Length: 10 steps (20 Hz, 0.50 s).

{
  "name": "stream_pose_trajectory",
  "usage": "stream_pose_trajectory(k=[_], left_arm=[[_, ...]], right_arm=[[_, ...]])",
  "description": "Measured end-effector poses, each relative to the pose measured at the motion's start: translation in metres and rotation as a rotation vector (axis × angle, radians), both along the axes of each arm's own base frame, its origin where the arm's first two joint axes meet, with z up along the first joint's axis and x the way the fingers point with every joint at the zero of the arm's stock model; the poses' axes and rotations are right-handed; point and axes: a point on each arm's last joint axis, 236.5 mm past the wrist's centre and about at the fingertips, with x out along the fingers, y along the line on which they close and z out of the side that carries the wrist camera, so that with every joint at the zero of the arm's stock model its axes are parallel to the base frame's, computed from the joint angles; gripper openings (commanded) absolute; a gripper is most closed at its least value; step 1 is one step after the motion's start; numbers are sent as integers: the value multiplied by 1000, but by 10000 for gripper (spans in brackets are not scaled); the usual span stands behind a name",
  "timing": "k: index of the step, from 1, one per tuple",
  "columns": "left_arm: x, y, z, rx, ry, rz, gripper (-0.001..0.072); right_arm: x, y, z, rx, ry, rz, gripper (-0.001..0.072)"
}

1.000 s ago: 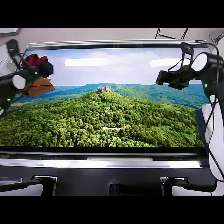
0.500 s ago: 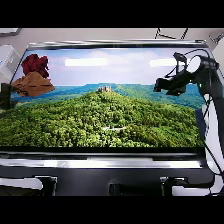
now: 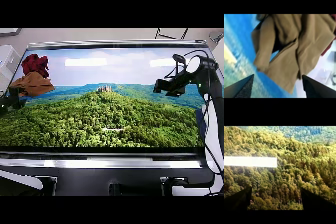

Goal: Fold the clothes and pants, and hang the long-sleeved shirts on hangers.

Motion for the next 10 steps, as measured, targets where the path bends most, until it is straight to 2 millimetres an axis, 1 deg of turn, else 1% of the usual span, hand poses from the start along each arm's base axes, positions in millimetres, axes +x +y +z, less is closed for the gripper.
stream_pose_trajectory(k=[2, 5, 6, 7, 8, 10], left_arm=[[12, 6, -3, 52, -27, 40, 700], [20, 17, -12, 102, -33, 111, 693], [21, 20, -16, 100, -33, 135, 593], [22, 21, -20, 91, -31, 154, 454], [23, 21, -24, 83, -29, 166, 411], [24, 22, -29, 67, -28, 189, 24]], right_arm=[[-2, 0, -1, 0, 9, 2, 693], [-8, 2, -2, 5, 33, 7, 694], [-10, 3, -2, 10, 44, 9, 694], [-14, 4, -3, 13, 57, 13, 694], [-17, 4, -3, 15, 70, 16, 694], [-26, 5, -1, 17, 100, 24, 694]])
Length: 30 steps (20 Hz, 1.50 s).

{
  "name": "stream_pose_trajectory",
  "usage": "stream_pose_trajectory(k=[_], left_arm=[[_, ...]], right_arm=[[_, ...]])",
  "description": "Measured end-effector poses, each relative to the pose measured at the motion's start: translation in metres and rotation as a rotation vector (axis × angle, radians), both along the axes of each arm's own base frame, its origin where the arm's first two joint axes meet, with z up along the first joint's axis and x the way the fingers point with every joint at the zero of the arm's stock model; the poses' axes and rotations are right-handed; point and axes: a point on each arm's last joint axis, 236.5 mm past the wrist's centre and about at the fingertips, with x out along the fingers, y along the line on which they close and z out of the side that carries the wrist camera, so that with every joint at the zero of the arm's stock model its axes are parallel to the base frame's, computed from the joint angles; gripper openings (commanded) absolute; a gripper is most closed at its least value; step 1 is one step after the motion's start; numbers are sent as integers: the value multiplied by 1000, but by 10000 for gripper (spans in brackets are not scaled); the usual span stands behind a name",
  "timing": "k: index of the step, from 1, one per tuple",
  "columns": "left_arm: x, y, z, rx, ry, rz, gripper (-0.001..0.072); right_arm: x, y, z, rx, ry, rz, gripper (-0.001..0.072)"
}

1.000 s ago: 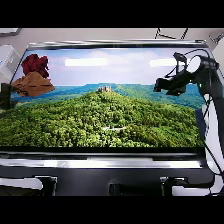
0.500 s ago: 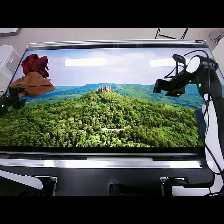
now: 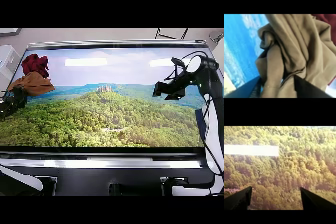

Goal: Fold the clothes and pants, and hang the long-sleeved shirts on hangers.

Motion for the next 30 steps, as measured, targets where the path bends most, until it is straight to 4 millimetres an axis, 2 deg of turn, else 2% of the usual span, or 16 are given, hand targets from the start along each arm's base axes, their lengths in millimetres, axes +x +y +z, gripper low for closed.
stream_pose_trajectory(k=[4, 6, 8, 11, 13, 14, 15, 17, 18, 20, 24, 26, 27, 28, 29, 30], left_arm=[[6, -2, 9, 4, -21, -7, 15], [13, -10, 39, 70, -62, -68, 14], [21, -28, 97, 211, -132, -176, 14], [14, -85, 227, 480, -291, -367, 14], [-15, -141, 317, 653, -408, -474, 14], [-34, -173, 354, 721, -465, -521, 14], [-57, -207, 386, 780, -524, -567, 15], [-104, -276, 420, 823, -624, -669, 15], [-125, -308, 423, 798, -660, -723, 15], [-161, -374, 401, 691, -688, -871, 16], [-222, -509, 296, 388, -574, -1188, 16], [-252, -566, 241, 303, -476, -1300, 18], [-267, -591, 212, 271, -417, -1343, 137], [-281, -612, 187, 244, -361, -1377, 650], [-293, -627, 168, 222, -316, -1407, 704], [-303, -638, 154, 198, -275, -1437, 704]], right_arm=[[-17, 1, 19, 2, 9, 10, 694], [-20, -2, 36, -9, -34, 8, 693], [-19, -7, 57, -27, -105, 0, 693], [-14, -12, 94, -48, -247, -18, 692], [-12, -15, 123, -52, -354, -31, 692], [-14, -15, 136, -51, -396, -35, 692], [-16, -15, 149, -49, -434, -39, 692], [-25, -16, 172, -47, -499, -54, 692], [-29, -17, 182, -48, -526, -56, 692], [-40, -17, 201, -44, -574, -61, 692], [-57, -17, 229, -40, -649, -67, 692], [-61, -19, 234, -46, -665, -70, 691], [-63, -19, 236, -46, -669, -71, 691], [-63, -20, 237, -48, -672, -74, 691], [-64, -20, 238, -49, -674, -74, 691], [-64, -21, 238, -54, -674, -76, 691]])
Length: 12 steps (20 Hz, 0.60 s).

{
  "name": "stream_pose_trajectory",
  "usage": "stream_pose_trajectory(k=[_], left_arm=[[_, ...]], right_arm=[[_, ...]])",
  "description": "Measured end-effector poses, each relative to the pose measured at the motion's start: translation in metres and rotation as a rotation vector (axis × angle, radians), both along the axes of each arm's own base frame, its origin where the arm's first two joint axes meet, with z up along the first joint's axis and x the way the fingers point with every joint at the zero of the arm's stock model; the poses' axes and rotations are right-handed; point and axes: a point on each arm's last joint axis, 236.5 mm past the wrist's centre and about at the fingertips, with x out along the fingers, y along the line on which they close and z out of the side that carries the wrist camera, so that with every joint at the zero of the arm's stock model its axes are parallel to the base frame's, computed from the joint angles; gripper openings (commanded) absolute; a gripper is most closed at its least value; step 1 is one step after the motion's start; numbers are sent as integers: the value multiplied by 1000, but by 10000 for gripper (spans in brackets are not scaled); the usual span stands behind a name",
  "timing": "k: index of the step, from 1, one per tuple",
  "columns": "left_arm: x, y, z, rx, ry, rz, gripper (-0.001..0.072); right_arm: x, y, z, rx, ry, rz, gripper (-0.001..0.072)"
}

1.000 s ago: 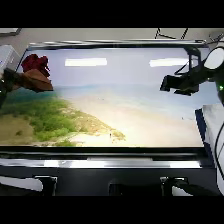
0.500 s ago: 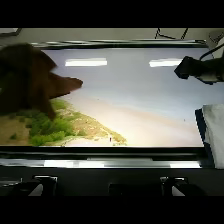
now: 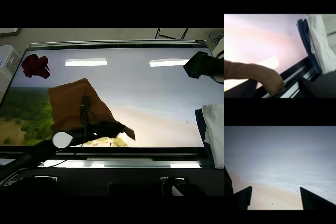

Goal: Fold the clothes and pants, and hang the long-sleeved shirts on hangers.

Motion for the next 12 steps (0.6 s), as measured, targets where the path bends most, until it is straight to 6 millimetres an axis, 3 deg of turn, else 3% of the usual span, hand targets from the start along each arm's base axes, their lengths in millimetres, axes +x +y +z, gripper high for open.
stream_pose_trajectory(k=[2, 3, 5, 7, 9, 12], left_arm=[[-4, -4, -6, 18, 25, -46, 703], [0, 3, -3, 25, 37, -60, 702], [27, 41, 11, 38, 45, -30, 701], [56, 107, 15, 91, 81, 52, 701], [68, 190, -2, 209, 173, 156, 700], [34, 303, -52, 369, 429, 284, 700]], right_arm=[[-2, 0, -6, -4, 26, 1, 691], [-3, 0, -13, -6, 56, 4, 691], [-6, 0, -38, -15, 163, 13, 691], [-9, 0, -75, -30, 306, 30, 693], [-17, 4, -120, -31, 463, 64, 694], [-36, 14, -193, 4, 671, 104, 701]])
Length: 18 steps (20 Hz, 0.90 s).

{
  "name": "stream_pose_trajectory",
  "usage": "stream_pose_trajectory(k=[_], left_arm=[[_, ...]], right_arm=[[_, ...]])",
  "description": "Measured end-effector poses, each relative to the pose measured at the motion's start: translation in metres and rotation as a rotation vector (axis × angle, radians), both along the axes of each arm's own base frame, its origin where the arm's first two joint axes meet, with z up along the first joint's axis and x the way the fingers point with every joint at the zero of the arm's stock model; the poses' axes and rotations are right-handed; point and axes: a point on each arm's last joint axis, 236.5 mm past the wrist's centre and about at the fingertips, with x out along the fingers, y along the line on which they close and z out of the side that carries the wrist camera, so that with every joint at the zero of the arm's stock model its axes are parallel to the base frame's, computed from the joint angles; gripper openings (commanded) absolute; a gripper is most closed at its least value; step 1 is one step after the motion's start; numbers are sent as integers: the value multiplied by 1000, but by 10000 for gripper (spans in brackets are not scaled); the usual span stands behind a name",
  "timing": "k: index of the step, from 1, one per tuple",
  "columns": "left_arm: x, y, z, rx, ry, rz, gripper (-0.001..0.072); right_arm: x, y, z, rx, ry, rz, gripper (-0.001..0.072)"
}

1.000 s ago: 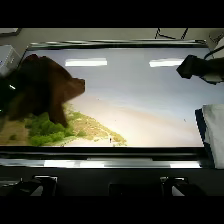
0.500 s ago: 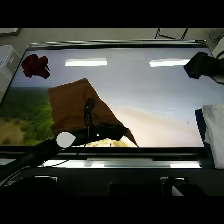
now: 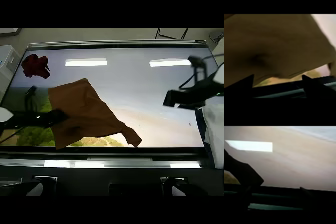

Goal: Fold the clothes and pants, and hang the long-sleeved shirts on hangers.

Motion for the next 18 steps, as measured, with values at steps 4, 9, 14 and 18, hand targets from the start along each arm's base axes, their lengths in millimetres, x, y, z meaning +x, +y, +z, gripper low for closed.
stream_pose_trajectory(k=[4, 9, 14, 18], left_arm=[[-52, 59, -48, -12, 218, 164, 699], [-77, 55, -88, -94, 321, 229, 698], [-81, 46, -110, -114, 365, 222, 698], [-78, 32, -121, -138, 389, 207, 204]], right_arm=[[-29, 23, -80, 99, 176, 9, 702], [-51, 35, -130, 153, 294, -9, 702], [-52, 40, -149, 175, 325, -25, 702], [-52, 45, -159, 199, 355, -38, 702]])
